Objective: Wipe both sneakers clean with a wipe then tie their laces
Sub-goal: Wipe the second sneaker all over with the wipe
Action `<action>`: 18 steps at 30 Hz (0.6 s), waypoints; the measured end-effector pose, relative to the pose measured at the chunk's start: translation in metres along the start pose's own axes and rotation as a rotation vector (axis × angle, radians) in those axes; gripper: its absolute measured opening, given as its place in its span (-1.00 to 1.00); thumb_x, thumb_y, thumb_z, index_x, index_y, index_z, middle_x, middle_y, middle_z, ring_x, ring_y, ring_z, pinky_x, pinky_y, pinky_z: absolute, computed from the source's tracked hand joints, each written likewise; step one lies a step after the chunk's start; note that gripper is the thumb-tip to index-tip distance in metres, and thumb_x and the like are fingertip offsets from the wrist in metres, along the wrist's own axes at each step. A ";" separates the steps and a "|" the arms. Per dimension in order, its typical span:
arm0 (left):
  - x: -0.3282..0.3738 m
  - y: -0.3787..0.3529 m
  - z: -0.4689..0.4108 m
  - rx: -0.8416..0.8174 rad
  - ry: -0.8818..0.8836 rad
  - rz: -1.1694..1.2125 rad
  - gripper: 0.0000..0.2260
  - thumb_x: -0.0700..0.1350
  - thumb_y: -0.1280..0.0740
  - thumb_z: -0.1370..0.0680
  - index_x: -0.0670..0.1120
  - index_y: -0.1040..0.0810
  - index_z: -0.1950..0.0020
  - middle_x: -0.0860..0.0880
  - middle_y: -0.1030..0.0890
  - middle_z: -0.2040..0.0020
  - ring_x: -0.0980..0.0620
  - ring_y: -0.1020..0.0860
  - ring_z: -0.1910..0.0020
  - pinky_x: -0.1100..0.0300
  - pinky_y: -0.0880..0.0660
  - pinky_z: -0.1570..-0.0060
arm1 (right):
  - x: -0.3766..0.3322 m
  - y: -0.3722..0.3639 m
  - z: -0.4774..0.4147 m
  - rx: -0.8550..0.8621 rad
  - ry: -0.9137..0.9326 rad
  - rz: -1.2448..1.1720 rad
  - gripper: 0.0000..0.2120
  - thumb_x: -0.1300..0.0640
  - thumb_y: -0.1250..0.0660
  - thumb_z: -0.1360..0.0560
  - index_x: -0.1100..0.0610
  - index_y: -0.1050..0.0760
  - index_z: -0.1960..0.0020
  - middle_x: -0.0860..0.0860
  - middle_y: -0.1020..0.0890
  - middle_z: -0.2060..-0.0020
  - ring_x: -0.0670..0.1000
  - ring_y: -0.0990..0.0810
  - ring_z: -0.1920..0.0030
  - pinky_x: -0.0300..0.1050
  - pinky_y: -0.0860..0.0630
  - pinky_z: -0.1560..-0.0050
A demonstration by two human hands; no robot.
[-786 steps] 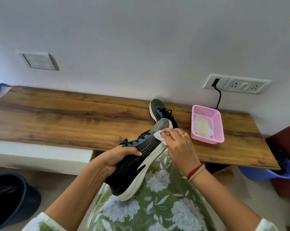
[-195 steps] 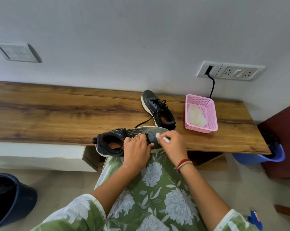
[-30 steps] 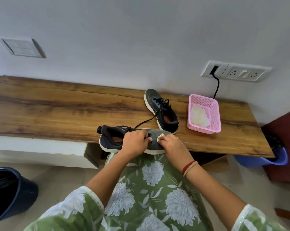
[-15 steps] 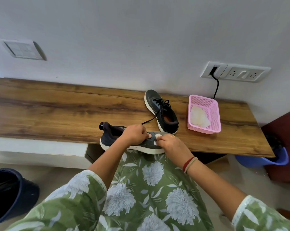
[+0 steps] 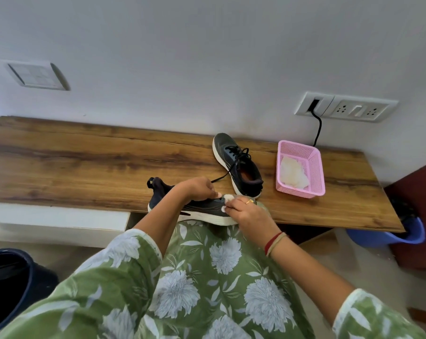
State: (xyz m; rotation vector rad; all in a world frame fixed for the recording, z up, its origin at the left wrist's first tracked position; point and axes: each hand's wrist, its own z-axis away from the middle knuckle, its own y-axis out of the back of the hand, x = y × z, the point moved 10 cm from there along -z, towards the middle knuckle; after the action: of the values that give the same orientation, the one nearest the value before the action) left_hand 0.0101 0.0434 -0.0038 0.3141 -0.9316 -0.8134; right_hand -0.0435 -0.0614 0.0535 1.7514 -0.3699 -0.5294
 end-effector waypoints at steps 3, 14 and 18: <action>-0.002 -0.002 -0.003 -0.011 0.009 0.012 -0.74 0.02 -0.33 -0.56 -0.15 -0.45 0.19 -0.05 -0.42 0.32 0.00 -0.38 0.30 0.14 -0.27 0.27 | 0.028 -0.001 0.019 -0.069 -0.039 0.029 -0.68 0.36 -0.48 -0.26 0.17 -0.62 0.00 0.03 -0.63 0.09 0.03 -0.61 0.11 -0.14 -0.62 0.22; 0.001 -0.003 0.004 0.029 -0.011 -0.005 -0.75 0.00 -0.31 -0.57 -0.16 -0.48 0.19 -0.03 -0.40 0.36 0.04 -0.34 0.34 0.14 -0.25 0.30 | 0.007 0.007 -0.001 0.074 -0.054 -0.017 -0.71 0.36 -0.39 -0.29 0.13 -0.61 0.02 -0.01 -0.65 0.11 0.00 -0.60 0.10 -0.18 -0.58 0.14; 0.005 -0.002 0.011 0.035 -0.016 -0.071 -0.69 0.02 -0.29 -0.58 -0.11 -0.44 0.30 0.01 -0.41 0.36 0.06 -0.37 0.33 0.17 -0.28 0.31 | 0.033 0.000 0.022 -0.002 -0.072 0.040 -0.69 0.37 -0.46 -0.27 0.16 -0.61 0.01 0.02 -0.62 0.10 0.05 -0.59 0.11 -0.09 -0.62 0.24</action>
State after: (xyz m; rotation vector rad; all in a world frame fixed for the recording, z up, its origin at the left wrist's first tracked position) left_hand 0.0023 0.0392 0.0045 0.3735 -0.9548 -0.8658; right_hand -0.0268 -0.0965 0.0446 1.7223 -0.4539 -0.5657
